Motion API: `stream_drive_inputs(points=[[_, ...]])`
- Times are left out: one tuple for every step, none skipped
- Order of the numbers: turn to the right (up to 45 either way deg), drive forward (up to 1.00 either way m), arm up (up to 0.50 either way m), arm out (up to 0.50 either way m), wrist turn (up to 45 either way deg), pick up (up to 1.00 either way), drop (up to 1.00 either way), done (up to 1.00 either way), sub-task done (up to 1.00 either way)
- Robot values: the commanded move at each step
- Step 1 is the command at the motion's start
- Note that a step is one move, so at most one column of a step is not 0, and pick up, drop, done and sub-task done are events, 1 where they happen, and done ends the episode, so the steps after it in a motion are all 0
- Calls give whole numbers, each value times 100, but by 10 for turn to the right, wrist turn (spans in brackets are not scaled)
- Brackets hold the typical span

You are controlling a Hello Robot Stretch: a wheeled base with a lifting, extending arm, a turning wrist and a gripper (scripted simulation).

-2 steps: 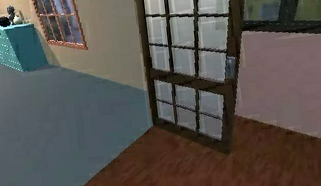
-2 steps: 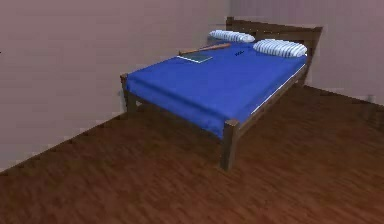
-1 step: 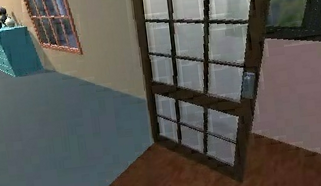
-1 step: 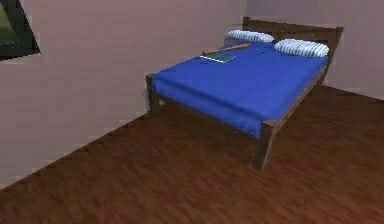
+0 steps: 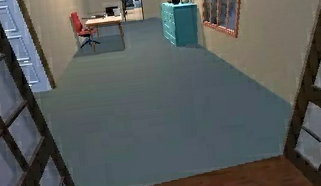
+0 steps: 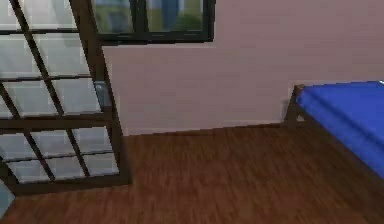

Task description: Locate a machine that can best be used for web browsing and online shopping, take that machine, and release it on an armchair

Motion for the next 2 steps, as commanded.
stream_drive_inputs(points=[[0, 100, 0, 0, 0, 0, 0, 0, 0], [0, 100, 0, 0, 0, 0, 0, 0, 0]])
